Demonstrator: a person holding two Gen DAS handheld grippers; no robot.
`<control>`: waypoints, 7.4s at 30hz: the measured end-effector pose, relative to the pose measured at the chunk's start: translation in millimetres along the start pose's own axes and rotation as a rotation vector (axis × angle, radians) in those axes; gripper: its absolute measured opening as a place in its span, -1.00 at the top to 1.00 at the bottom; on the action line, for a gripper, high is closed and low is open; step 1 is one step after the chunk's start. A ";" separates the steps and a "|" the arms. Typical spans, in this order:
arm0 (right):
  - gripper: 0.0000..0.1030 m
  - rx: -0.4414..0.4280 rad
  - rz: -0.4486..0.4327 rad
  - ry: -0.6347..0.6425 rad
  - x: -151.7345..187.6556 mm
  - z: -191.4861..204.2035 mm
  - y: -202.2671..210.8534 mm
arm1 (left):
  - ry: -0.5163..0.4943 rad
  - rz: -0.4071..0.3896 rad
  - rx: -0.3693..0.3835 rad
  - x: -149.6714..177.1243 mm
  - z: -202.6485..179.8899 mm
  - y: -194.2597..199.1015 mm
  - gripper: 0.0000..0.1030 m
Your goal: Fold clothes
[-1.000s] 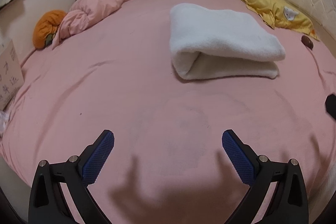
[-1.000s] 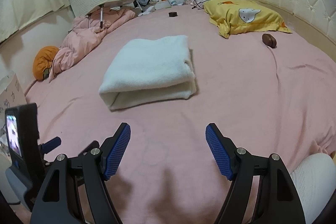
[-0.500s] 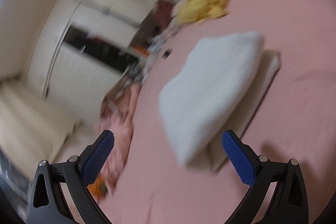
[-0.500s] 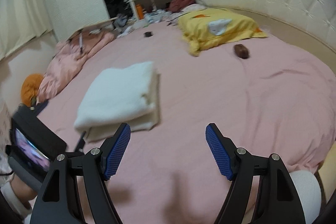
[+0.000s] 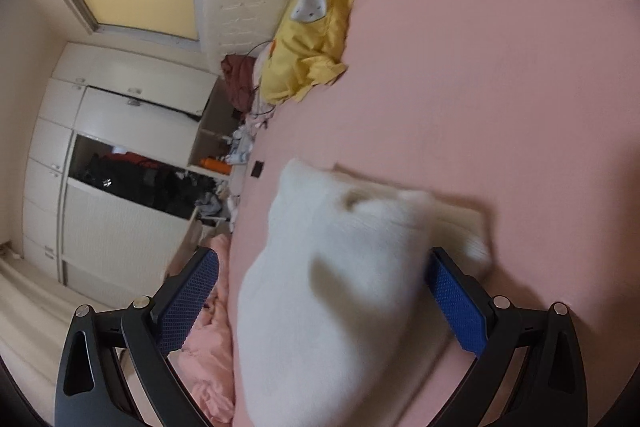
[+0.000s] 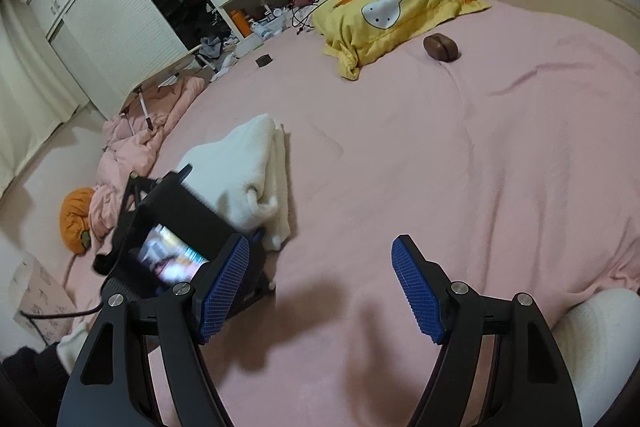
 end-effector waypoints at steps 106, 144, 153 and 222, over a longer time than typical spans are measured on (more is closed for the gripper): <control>0.79 -0.673 0.416 0.567 -75.1 140.9 62.0 | 1.759 -0.025 0.782 466.5 214.7 127.9 0.80; -0.05 0.237 0.652 0.542 203.3 84.3 -54.3 | 1.192 0.960 0.708 397.5 -59.5 161.5 -0.99; -0.06 0.096 0.542 0.458 169.1 113.3 -28.5 | 1.194 0.819 0.667 374.5 6.3 191.6 -0.95; -0.08 -0.221 0.132 0.025 57.6 54.7 2.4 | 0.047 0.165 -0.165 11.9 52.5 -46.8 -0.97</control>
Point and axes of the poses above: each gripper's, at about its wrist camera, not at the fingertips, and y roughly against the way its jaws point, z to its left, x to its underside, the point moved 8 cm from there along -y, roughly the way its jaws point, and after that the axes turned 7 degrees about z, right-handed, at the moved point
